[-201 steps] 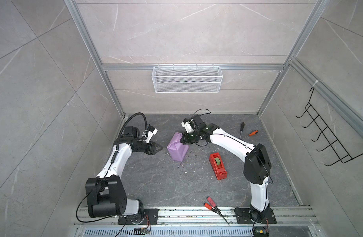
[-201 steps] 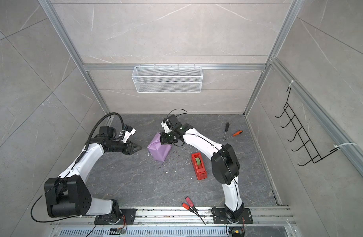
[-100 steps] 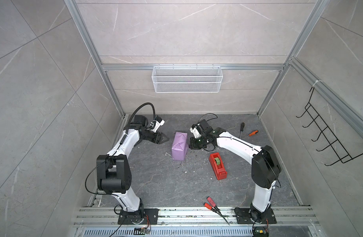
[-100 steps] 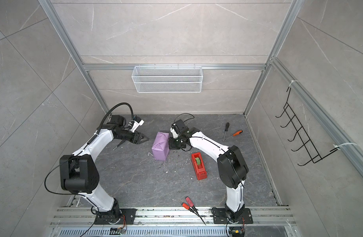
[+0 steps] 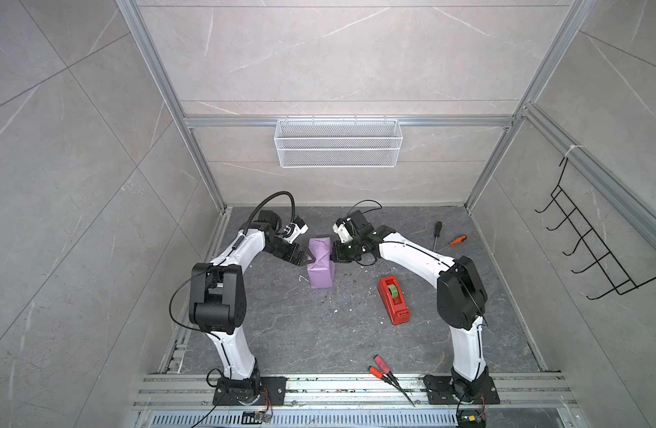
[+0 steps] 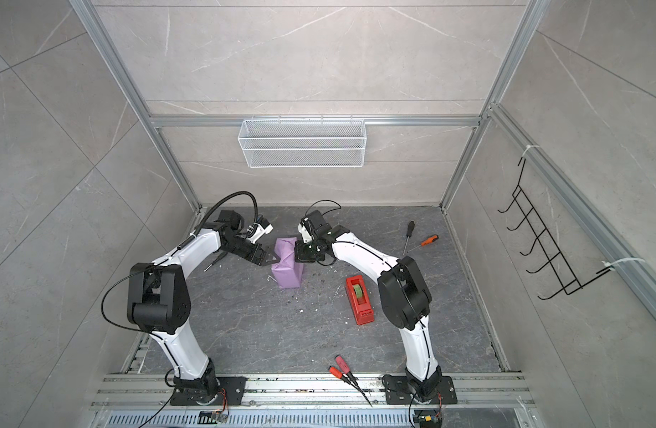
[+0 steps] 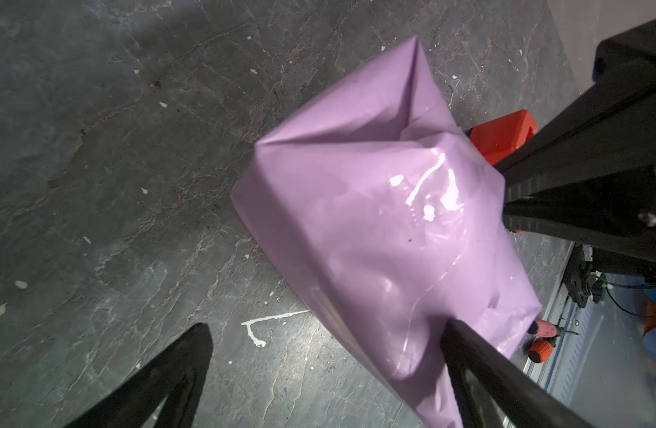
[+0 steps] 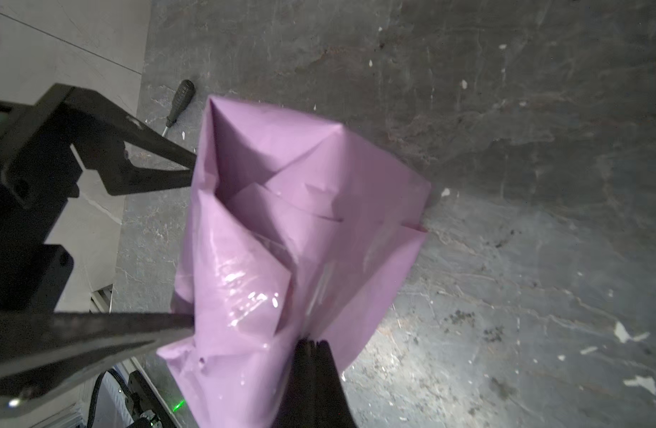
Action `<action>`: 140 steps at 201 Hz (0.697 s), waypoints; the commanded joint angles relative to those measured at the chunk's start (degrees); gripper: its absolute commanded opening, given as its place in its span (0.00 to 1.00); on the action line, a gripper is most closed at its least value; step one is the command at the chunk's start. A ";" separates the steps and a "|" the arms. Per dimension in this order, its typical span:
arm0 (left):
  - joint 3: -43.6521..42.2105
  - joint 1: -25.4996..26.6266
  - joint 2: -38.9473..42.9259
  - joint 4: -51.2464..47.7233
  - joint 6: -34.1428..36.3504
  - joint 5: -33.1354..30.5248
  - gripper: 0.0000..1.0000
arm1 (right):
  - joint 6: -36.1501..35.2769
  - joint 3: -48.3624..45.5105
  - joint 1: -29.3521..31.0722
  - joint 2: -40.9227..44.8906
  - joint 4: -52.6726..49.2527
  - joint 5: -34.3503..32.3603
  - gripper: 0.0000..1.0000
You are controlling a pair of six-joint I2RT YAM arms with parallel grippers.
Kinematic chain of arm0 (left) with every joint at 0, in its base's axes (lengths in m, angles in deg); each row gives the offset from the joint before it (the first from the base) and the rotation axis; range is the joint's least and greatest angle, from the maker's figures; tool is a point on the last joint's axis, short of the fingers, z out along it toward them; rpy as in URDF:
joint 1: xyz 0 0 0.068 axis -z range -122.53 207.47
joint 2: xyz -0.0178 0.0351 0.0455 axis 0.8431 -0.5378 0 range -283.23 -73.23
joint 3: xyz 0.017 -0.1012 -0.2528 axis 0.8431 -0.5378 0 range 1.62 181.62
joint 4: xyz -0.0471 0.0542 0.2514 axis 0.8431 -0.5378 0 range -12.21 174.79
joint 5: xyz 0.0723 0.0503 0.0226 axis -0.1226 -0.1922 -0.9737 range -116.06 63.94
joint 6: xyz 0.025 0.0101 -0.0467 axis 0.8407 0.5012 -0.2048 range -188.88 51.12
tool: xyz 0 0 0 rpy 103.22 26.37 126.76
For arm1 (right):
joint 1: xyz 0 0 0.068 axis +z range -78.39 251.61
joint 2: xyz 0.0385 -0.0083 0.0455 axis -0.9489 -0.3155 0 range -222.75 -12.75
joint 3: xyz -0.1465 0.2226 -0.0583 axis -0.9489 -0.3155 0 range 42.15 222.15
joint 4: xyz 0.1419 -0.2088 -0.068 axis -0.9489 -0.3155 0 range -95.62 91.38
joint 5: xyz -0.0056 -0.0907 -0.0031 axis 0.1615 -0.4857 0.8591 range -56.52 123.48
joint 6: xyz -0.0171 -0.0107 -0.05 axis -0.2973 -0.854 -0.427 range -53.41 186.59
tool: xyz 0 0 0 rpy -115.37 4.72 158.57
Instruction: Wrap the gift box in paper
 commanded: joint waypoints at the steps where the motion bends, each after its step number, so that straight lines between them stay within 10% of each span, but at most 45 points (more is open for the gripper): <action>1: -3.58 0.38 0.57 -0.75 3.12 -8.48 1.00 | 0.86 5.33 2.56 -3.74 1.61 4.21 0.00; 140: -17.33 -13.97 9.69 3.95 6.24 -16.23 1.00 | -0.38 43.21 9.29 -30.41 -11.38 10.79 0.00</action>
